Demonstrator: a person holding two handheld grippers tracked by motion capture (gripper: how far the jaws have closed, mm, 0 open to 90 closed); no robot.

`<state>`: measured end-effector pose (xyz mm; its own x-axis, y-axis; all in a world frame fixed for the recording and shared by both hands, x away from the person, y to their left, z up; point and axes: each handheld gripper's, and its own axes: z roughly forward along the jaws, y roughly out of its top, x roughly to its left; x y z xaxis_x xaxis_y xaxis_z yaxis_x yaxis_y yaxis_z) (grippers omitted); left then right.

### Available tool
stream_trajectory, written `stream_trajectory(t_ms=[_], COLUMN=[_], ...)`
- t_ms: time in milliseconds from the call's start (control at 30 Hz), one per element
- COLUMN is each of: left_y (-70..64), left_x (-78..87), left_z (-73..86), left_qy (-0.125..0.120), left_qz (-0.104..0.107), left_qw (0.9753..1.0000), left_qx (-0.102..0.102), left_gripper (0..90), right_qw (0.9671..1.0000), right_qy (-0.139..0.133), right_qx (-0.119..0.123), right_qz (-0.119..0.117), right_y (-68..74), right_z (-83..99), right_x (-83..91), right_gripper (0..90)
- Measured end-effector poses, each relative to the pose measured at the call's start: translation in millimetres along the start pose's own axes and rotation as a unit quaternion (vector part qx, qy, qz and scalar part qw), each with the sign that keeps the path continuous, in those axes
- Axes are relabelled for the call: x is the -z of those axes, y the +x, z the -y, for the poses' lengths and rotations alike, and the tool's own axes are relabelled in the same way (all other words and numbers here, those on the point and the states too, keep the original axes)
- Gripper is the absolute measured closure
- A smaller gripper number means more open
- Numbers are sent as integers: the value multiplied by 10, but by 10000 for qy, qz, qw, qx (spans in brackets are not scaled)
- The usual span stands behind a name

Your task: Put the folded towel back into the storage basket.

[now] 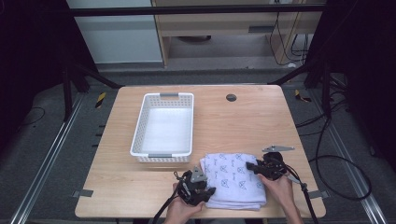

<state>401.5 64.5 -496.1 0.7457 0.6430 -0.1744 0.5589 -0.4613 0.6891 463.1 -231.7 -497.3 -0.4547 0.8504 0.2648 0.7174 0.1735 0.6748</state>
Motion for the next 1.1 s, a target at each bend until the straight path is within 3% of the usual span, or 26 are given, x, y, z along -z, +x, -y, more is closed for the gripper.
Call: stream_trajectory(t_ms=[300, 667, 767, 900, 1100], left_y=[-19, -14, -14, -39, -72], left_x=[21, 45, 60, 98, 103], left_z=[15, 14, -4, -39, -60], left_qy=[-138, -176, -168, -249, -258], left_qz=[-17, -3, -99, -212, -382], left_qw=[9999, 9998, 9997, 9994, 9989], left_qx=[7, 48, 127, 84, 53], left_gripper=[754, 762, 656, 461, 341], right_qw=[10000, 9997, 9997, 9993, 9992], right_qy=[33, -49, -45, -67, -67], right_qx=[50, 229, 236, 334, 356], right_qz=[17, 80, 109, 148, 160], right_y=[22, 60, 63, 67, 74], right_z=[-32, -42, -37, -29, -25], right_x=[20, 70, 64, 60, 58], right_gripper=[695, 705, 698, 692, 687])
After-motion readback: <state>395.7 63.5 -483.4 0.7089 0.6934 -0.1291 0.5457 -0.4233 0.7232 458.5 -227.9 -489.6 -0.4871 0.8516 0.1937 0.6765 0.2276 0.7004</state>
